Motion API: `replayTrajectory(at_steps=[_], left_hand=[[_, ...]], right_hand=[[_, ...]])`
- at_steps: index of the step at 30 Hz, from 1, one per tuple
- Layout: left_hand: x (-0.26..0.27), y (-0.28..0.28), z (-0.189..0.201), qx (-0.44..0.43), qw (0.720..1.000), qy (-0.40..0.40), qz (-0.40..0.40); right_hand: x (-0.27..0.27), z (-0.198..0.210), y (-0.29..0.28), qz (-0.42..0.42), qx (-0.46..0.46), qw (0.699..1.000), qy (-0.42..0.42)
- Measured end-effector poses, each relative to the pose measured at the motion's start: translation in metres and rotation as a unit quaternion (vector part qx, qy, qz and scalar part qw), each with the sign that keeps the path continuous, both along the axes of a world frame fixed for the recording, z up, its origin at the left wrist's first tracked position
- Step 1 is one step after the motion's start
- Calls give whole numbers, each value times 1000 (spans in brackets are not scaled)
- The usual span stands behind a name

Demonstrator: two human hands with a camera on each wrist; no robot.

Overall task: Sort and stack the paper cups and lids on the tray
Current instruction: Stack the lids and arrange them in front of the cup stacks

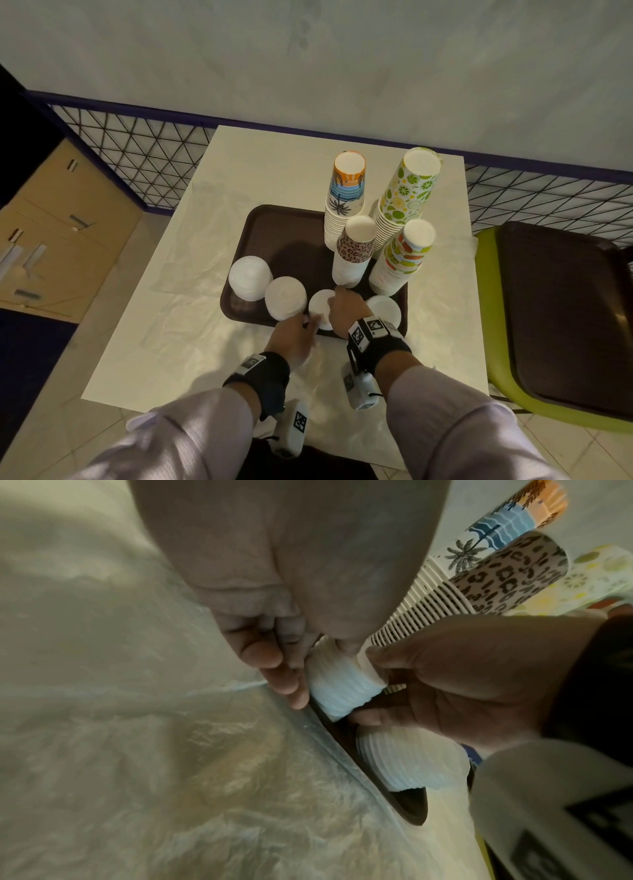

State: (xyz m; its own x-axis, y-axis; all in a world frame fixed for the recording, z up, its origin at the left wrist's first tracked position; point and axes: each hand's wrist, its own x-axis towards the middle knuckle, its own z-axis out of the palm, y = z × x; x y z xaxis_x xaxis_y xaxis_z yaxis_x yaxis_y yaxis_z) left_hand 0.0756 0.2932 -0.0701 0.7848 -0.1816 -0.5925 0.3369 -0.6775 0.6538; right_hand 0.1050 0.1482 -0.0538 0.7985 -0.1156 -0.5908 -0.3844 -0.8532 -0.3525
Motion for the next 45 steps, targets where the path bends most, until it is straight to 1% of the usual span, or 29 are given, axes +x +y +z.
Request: replayTrajectory(at_steps=[2, 4, 6, 9, 12, 14, 17, 19, 20, 22, 24, 26, 27, 28, 30, 34, 37, 39, 43, 45], left_hand=[[0, -1, 2, 2, 1000, 0, -4], [0, -2, 3, 14, 999, -2, -30], [0, -3, 3, 20, 999, -1, -35], [-1, -5, 3, 3, 1000, 3, -1], [-1, -5, 3, 5, 1000, 2, -8], [0, -4, 2, 7, 1000, 2, -10], [0, -1, 5, 5, 1000, 7, -11], [0, 1, 6, 9, 999, 7, -30], [0, 2, 6, 14, 999, -1, -39], [0, 5, 4, 18, 999, -10, -30], [0, 5, 4, 4, 1000, -3, -31], [1, 3, 3, -12, 1000, 6, -28], [1, 2, 2, -21, 1000, 15, -8], [2, 1, 0, -41, 998, 29, 23], [4, -1, -6, -71, 993, 61, 74], [7, -6, -14, -97, 985, 82, 119], [8, -9, -16, -115, 980, 84, 138], [8, -10, -17, -123, 977, 88, 148], [8, -8, -13, -123, 977, 95, 149], [7, -5, -6, -102, 983, 87, 123]], right_hand=[[-1, 3, 0, 33, -12, 999, -1], [-1, 1, 0, 49, -21, 999, -2], [-1, 1, 3, 42, -26, 999, 10], [-2, 6, 7, 37, -37, 999, 12], [-3, 7, 9, 18, -35, 999, -4], [-6, 8, 11, -11, -26, 1000, -8], [-12, 17, 11, -8, -21, 999, -34], [-20, 28, 8, 11, -25, 997, -68], [-26, 35, 6, 20, -23, 995, -99], [-40, 43, -1, 15, -3, 985, -171], [-55, 45, -10, 5, 13, 966, -259], [-70, 37, -24, -28, -11, 945, -325], [-76, 33, -32, -49, -26, 938, -342], [-81, 28, -39, -68, -37, 935, -346], [-87, 17, -53, -85, -47, 944, -317], [-92, 3, -68, -52, -49, 967, -245], [-91, -3, -70, -26, -41, 978, -201], [-90, -8, -71, -30, -35, 981, -186], [-88, -13, -70, -45, -26, 980, -192], [-88, -15, -71, -40, -31, 979, -196]])
